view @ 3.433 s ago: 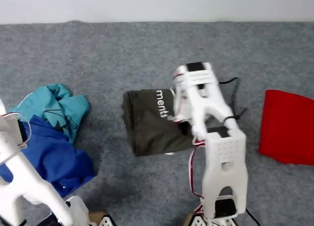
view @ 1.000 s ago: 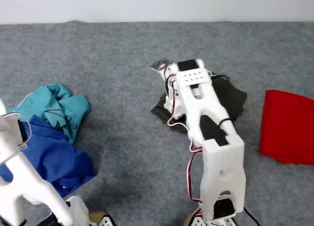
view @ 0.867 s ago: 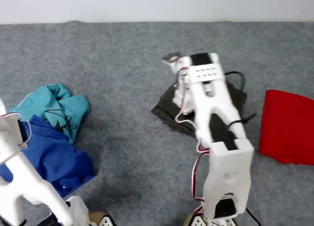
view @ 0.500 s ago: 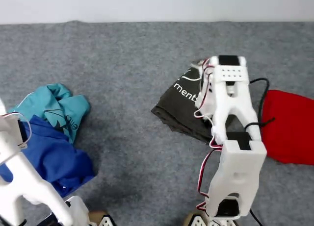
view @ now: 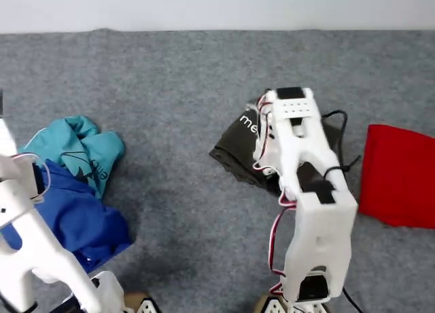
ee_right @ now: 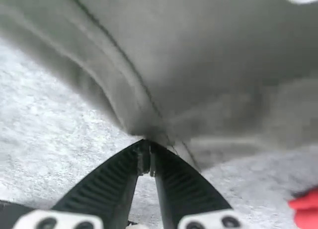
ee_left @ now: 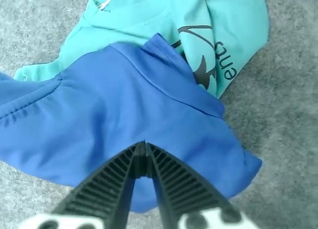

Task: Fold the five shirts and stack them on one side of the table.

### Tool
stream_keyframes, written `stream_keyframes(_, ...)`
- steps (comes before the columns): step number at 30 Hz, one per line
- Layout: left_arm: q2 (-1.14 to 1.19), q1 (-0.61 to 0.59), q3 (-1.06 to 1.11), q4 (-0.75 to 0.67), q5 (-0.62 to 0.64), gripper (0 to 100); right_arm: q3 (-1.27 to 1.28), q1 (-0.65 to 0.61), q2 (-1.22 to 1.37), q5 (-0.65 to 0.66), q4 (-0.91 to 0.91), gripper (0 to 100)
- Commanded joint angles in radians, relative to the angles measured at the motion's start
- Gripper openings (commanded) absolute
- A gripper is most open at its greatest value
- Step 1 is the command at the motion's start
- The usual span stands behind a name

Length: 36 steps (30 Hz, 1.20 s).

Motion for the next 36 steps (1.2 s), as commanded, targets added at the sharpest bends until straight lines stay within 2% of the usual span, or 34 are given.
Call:
stream_keyframes(1,-0.018,0.006,-0.005,-0.009,-0.006,1,-0.003,0.028,-0.194,-0.011,0.002,0.9)
stream_keyframes(8,-0.018,0.006,-0.005,-0.009,-0.008,1,-0.002,0.097,-0.286,-0.012,-0.11,1.2)
stream_keyframes(10,-0.018,0.006,-0.005,-0.009,-0.008,1,-0.002,0.113,-0.274,-0.064,-0.125,1.2)
stream_keyframes(14,-0.018,0.008,-0.005,-0.009,-0.008,1,-0.002,0.105,-0.262,-0.293,-0.14,1.3)
stream_keyframes(19,-0.018,0.008,-0.005,-0.009,-0.008,1,0.005,0.108,-0.237,-0.706,-0.275,1.6)
stream_keyframes(22,-0.018,0.008,-0.005,-0.009,-0.008,1,0.0,0.09,-0.182,-0.798,-0.338,11.3)
stream_keyframes(25,-0.018,0.008,-0.005,-0.005,-0.008,1,-0.002,0.091,-0.125,-0.908,-0.371,30.9)
stream_keyframes(28,-0.018,0.006,-0.005,-0.003,-0.008,1,-0.002,0.093,-0.073,-0.964,-0.384,48.1)
stream_keyframes(36,-0.018,0.006,0.024,-0.006,-0.008,1,-0.002,0.105,0.047,-0.984,-0.437,50.4)
